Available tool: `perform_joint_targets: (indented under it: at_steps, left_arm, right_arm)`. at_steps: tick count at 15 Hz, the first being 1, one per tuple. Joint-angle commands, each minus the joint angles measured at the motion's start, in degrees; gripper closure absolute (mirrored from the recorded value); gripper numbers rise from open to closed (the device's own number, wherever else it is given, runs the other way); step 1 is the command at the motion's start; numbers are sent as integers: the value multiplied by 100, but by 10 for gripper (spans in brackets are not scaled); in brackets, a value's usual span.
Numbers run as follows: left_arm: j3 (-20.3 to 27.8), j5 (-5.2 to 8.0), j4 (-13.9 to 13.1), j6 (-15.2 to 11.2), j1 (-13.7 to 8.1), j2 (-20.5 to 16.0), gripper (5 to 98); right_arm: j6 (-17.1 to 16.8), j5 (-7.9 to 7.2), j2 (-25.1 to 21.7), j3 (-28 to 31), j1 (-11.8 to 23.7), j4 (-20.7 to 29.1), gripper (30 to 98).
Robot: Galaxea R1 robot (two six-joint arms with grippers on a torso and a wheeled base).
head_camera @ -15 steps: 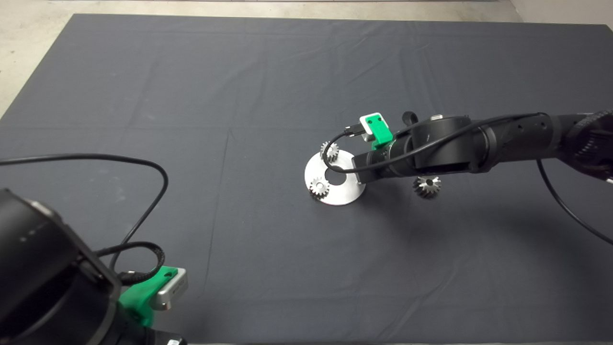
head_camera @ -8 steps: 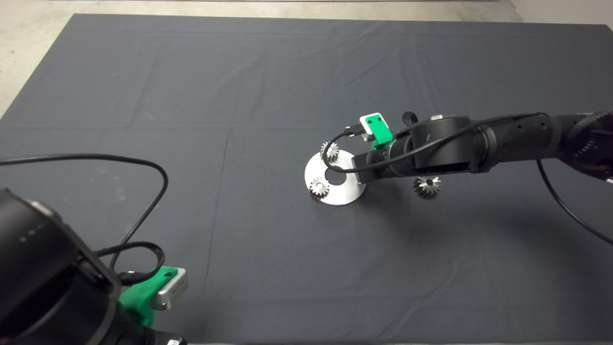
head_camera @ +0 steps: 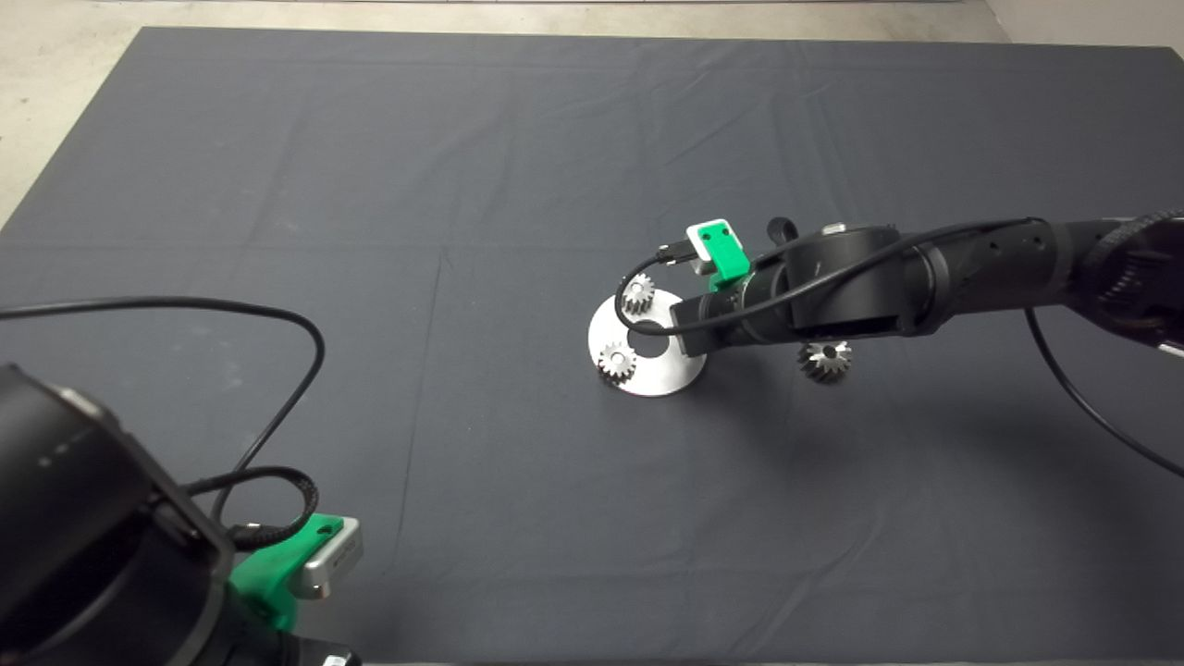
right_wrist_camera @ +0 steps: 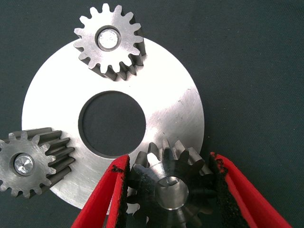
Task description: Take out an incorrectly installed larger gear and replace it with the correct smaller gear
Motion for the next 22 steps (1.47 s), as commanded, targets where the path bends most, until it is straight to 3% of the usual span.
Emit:
perform_joint_targets:
  at_steps: [1,22]
  left_arm:
    - [99,15,-86,-66,-56,-3,54]
    - [99,15,-86,-66,-56,5,54]
  right_arm:
    - [57,-81,19,54,110,-163,881]
    - [39,-108,-16,72,75,-155,881]
